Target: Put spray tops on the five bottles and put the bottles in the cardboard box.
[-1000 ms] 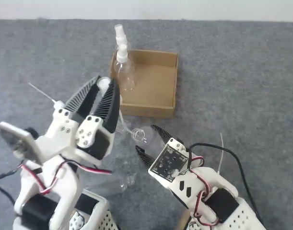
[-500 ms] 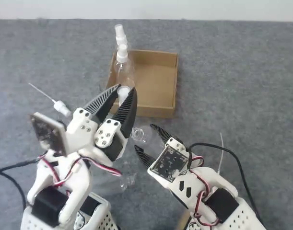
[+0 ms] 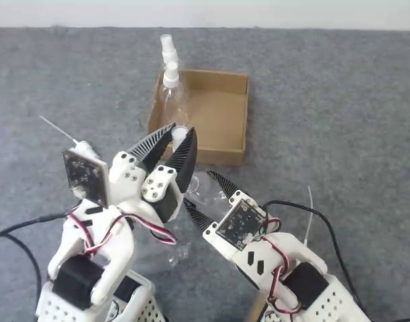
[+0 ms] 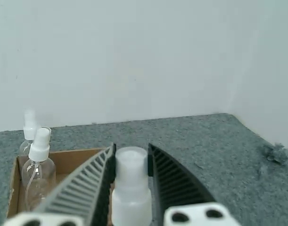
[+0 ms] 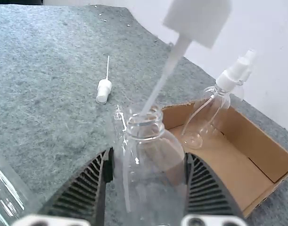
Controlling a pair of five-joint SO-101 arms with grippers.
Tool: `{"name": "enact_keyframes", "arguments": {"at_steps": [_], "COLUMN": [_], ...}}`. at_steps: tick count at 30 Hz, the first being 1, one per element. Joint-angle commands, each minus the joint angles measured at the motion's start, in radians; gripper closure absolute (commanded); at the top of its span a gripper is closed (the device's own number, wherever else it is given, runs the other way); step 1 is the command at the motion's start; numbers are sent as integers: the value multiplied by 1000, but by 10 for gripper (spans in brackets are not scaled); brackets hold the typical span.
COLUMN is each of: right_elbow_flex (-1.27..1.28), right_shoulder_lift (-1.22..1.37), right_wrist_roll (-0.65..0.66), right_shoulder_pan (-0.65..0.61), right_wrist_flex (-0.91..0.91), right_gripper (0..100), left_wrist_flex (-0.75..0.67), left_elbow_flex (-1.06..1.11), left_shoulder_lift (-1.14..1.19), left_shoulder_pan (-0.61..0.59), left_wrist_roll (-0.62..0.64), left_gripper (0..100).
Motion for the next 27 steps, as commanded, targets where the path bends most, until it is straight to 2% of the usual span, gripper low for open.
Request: {"name": "enact_keyframes", "arguments": {"at_steps": [1,14,20,27], "right_elbow_flex": [-20,-15,-15,-40], "right_shoulder_lift": [-31,-31,-31,-31], "right_wrist_roll": [-12,-12,-14,-126], "right_shoulder_pan": [19,47,53,116], "right_wrist_flex": [-35,-59,-59,-59], "right_gripper": [908,908,908,909], "left_wrist_flex": [3,3,5,6], "left_elbow_flex": [-1,81,104,107], "left_shoulder_lift": [-12,-11,-12,-12], "left_shoulder_pan": [-2,8,89,97], "left_wrist_roll": [9,9,-46,-48], "left_gripper": [987,987,987,987]}}
